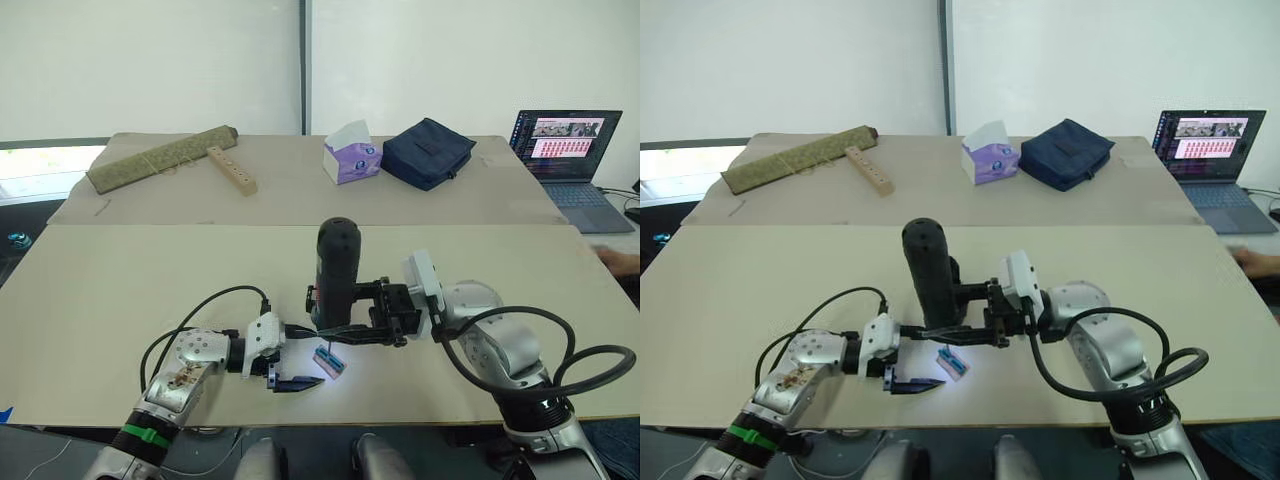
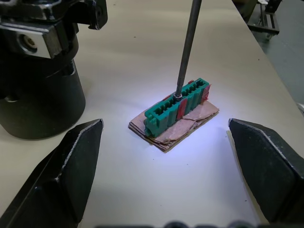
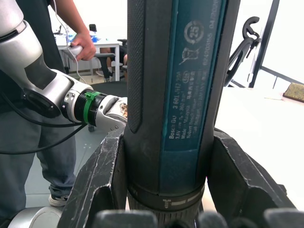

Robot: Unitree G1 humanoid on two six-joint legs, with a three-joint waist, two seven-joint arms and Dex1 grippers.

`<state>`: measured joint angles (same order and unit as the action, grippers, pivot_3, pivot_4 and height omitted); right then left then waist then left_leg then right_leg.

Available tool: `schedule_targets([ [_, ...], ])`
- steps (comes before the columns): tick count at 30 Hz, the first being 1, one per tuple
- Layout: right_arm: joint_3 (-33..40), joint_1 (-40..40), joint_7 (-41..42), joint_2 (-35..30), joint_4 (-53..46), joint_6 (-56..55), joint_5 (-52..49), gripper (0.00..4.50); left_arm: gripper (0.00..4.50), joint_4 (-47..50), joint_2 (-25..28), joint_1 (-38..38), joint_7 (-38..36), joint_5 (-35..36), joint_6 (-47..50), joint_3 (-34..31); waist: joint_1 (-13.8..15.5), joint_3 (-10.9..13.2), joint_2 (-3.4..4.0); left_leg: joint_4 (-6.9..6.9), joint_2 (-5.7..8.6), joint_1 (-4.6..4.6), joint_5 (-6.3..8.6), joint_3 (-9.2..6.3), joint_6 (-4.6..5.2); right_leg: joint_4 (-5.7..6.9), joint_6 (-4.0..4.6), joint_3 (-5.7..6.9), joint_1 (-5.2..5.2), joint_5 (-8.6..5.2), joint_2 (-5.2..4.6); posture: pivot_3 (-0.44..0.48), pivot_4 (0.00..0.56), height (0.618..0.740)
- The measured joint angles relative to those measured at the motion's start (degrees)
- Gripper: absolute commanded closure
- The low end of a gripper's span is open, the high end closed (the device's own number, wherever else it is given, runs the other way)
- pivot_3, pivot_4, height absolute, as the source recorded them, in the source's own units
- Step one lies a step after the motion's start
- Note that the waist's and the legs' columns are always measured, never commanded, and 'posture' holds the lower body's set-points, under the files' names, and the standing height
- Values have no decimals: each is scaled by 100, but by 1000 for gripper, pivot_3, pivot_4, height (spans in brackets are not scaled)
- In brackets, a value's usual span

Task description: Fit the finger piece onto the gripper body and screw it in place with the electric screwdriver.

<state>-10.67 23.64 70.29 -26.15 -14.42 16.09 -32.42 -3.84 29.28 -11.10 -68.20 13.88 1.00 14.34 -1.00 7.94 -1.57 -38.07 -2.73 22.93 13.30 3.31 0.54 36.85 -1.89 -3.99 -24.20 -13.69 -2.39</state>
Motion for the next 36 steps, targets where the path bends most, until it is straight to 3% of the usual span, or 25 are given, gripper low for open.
schedule_targets([
  [19,147,412,-159,-10,-307,526,-494,2572,56,415,150,558,-378,873,-320,-705,11,13,-8,0,-3,15,0,-2,0,-1,2,2,-10,1,-2,0,150,740],
  [28,521,816,-504,-108,-655,1059,-1082,2572,56,1587,477,803,-224,1801,421,-1360,13,22,-14,0,-6,19,0,-5,0,-3,2,4,-13,1,-4,0,150,740],
  [36,1002,1005,-824,-415,-825,1503,-1620,2572,56,1711,749,758,302,2202,1168,-2009,14,26,-18,0,-5,19,0,-4,0,-5,1,5,-13,1,-4,0,150,740],
])
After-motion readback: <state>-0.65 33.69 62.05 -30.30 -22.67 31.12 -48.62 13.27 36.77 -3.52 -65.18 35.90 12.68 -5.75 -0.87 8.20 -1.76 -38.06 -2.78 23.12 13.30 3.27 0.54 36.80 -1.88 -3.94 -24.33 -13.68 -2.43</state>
